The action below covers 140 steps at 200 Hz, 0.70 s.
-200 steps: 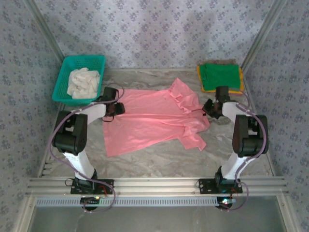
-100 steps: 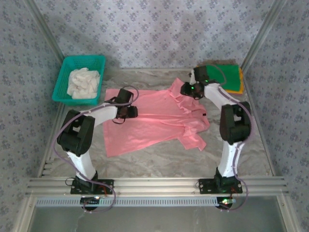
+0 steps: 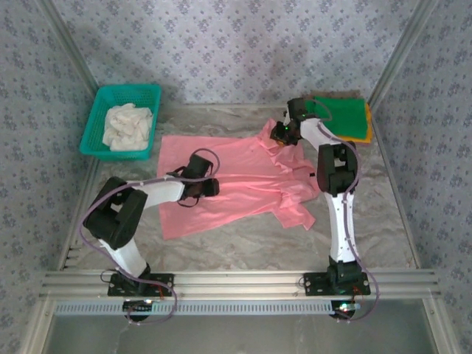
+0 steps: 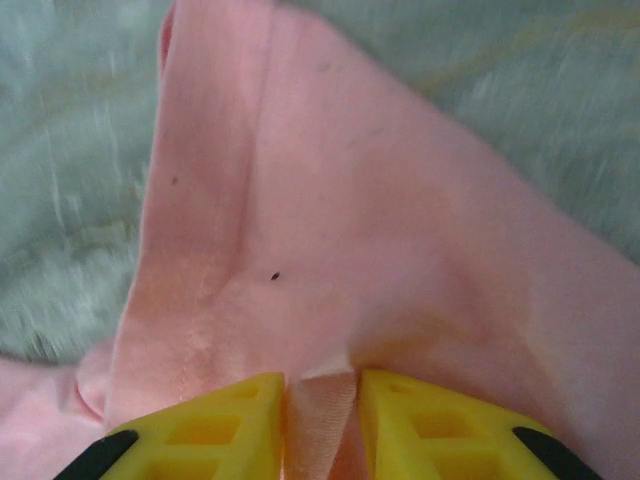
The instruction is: Fold and stack the t-shirts
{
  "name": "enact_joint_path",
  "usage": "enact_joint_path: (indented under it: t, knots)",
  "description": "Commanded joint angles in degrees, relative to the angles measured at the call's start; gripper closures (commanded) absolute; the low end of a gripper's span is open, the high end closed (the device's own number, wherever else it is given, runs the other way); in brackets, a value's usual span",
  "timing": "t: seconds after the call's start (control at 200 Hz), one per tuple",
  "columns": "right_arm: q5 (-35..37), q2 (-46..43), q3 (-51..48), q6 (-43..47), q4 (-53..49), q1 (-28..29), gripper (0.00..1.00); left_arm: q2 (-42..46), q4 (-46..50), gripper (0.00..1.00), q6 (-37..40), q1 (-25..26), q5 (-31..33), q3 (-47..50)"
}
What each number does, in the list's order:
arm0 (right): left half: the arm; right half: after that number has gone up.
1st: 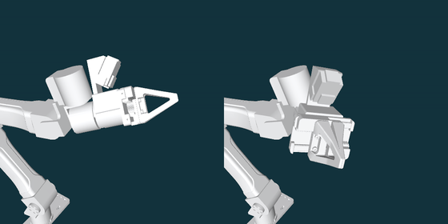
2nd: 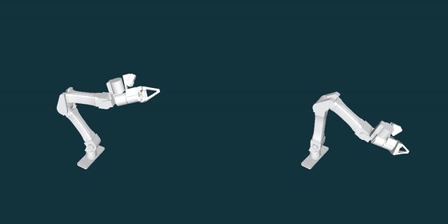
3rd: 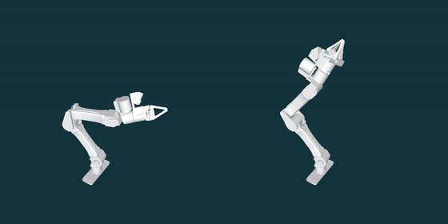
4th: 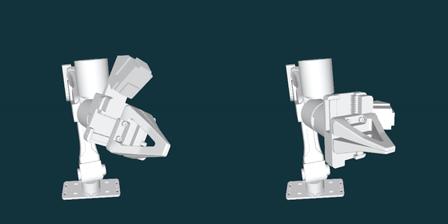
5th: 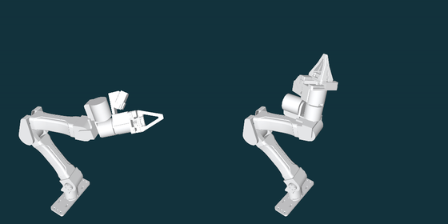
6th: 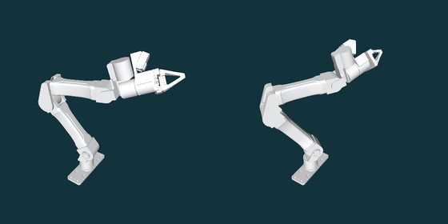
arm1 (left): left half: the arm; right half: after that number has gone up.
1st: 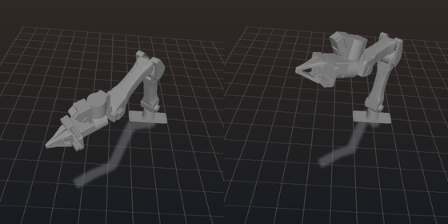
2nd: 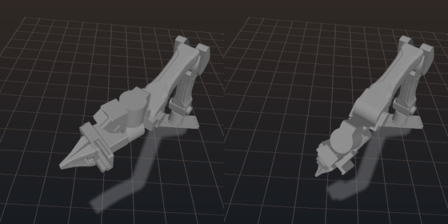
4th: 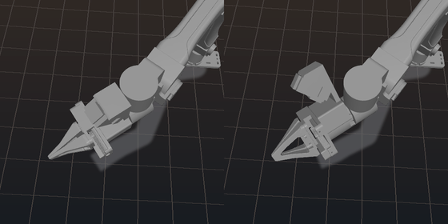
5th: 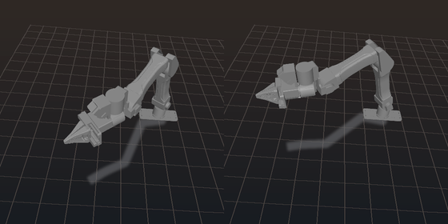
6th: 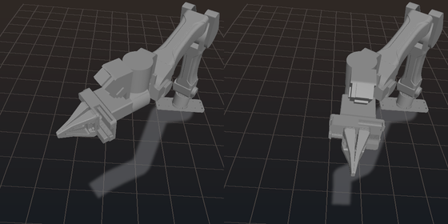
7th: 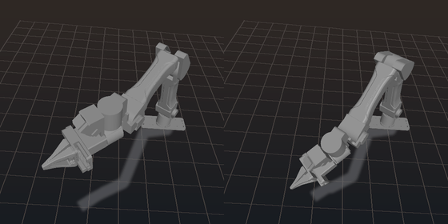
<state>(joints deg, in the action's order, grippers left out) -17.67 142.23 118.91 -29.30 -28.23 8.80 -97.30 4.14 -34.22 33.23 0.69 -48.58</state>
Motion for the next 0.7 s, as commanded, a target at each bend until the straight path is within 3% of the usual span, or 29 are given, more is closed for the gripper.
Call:
enact_joint_path:
  t: [0.0,0.235,0.41,0.615,0.695]
  knots:
    - [-1.58,5.41,4.88,-10.04,4.13,-1.68,0.72,0.02,8.24,0.54,-4.09,1.93,-2.19,6.07]
    - [-1.99,15.46,20.47,-20.64,8.47,-4.56,0.74,4.14,10.64,0.53,-9.72,4.41,-3.60,13.46]
    - [-5.04,14.70,25.81,-18.62,9.84,-5.08,0.73,8.20,12.97,0.53,-9.63,4.71,-0.45,14.77]
    - [-11.06,3.71,19.17,-12.33,8.42,-4.48,0.71,9.67,17.03,0.53,-4.41,4.26,4.84,7.11]
    - [-10.54,-3.71,9.83,-7.30,6.46,-3.00,0.71,9.97,16.63,0.53,-3.46,3.03,5.21,4.83]
